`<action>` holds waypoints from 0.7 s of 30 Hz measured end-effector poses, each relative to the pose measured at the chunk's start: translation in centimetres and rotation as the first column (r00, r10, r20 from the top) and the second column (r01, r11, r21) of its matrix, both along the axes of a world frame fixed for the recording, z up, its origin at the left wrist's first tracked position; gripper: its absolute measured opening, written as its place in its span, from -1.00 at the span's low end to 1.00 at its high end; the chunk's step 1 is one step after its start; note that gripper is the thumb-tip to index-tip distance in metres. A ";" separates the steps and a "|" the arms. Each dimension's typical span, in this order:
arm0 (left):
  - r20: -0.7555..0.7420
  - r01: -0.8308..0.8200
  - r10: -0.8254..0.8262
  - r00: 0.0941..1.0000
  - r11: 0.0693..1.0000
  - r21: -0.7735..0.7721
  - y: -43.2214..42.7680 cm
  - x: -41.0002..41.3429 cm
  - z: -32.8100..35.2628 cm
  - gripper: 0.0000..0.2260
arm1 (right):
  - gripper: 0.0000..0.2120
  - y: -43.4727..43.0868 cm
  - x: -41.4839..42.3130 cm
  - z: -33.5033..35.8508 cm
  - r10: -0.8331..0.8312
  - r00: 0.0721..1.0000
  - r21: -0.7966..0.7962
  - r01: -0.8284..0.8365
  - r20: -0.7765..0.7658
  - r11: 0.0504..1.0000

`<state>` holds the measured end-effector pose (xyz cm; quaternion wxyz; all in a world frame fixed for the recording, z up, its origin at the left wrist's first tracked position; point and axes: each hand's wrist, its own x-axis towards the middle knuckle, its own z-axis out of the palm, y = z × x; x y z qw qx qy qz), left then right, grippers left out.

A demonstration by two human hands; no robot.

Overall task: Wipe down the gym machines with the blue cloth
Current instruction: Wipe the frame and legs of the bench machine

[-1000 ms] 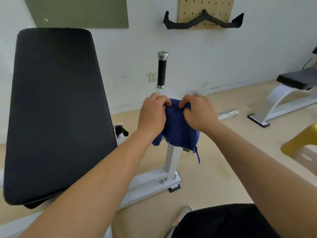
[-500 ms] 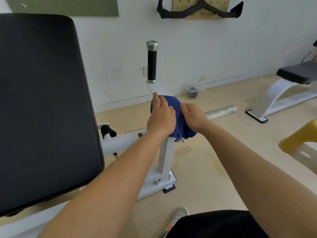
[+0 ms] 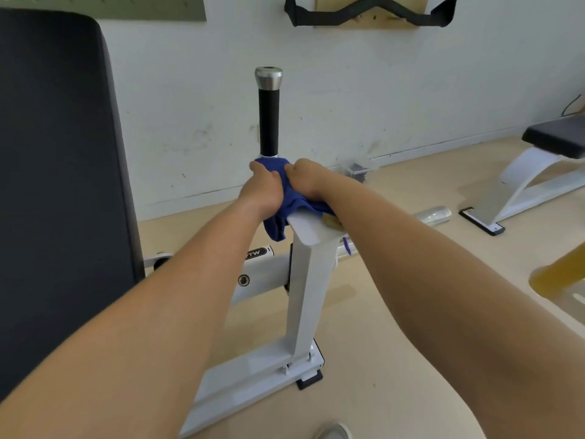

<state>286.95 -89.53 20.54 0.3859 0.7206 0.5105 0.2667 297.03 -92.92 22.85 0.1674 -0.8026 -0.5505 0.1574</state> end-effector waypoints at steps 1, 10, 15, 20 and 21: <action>0.005 -0.009 0.009 1.000 1.000 -0.028 0.7 0.2 0.1 -0.61 | -0.68 0.7 0.2 0.0 0.024 1.000 -0.014 -0.023 0.019 1.000; -0.066 -0.064 0.060 0.996 0.997 -0.049 -0.4 0.2 1.6 -0.68 | -0.65 0.1 -0.7 1.4 0.083 0.990 -0.117 -0.070 0.115 0.991; 0.008 -0.087 0.089 0.996 0.984 -0.156 -5.9 -1.2 0.9 -0.67 | -0.65 -5.8 -1.5 1.2 0.053 0.991 -0.083 -0.043 0.120 0.996; -0.020 0.053 -0.054 0.998 0.997 -0.063 -11.3 -2.7 -0.3 -0.67 | -0.60 -10.6 -1.1 -0.3 0.040 0.998 -0.063 -0.038 0.045 0.997; -0.015 0.069 -0.070 0.997 0.996 -0.062 -11.3 -2.6 -0.6 -0.67 | -0.62 -10.5 -0.7 -0.5 0.026 1.000 -0.054 -0.025 0.012 0.998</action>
